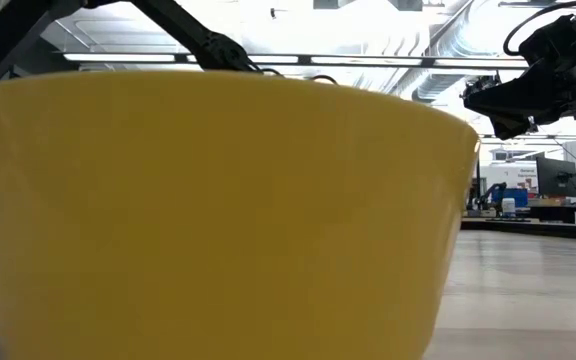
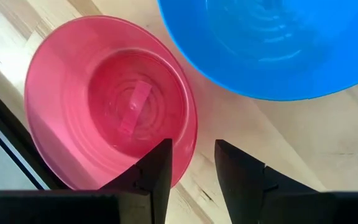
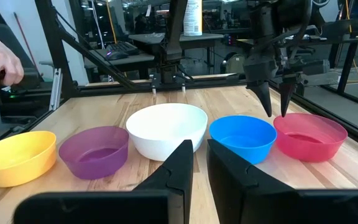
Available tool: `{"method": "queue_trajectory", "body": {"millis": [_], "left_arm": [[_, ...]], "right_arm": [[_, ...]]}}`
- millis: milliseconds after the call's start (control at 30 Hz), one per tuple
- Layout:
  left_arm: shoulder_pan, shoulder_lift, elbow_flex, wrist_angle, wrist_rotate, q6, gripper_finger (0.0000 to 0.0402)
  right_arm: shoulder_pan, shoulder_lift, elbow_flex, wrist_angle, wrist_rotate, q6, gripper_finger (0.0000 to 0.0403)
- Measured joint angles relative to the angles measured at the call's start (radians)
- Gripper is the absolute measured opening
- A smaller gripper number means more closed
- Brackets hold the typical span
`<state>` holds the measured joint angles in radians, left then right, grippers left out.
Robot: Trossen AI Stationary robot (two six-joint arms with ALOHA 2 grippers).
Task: Nest bowls inside each other
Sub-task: Stack the red bowl on the white bowl
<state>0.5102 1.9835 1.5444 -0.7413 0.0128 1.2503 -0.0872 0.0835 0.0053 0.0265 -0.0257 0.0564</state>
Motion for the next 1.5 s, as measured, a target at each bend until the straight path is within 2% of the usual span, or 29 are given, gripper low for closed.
{"method": "queue_trajectory", "body": {"millis": [800, 1167, 1500], "left_arm": [[0.0, 0.018, 0.0, -0.002, 0.025, -0.028, 0.012], [0.0, 0.063, 0.001, 0.05, -0.005, -0.009, 0.012], [0.0, 0.063, 0.036, 0.012, -0.024, 0.002, 0.012]], "right_arm": [[0.0, 0.0, 0.0, 0.0, 0.0, 0.0, 0.0039], [0.0, 0.0, 0.0, 0.0, 0.0, 0.0, 0.0039], [0.0, 0.0, 0.0, 0.0, 0.0, 0.0, 0.0039]]}}
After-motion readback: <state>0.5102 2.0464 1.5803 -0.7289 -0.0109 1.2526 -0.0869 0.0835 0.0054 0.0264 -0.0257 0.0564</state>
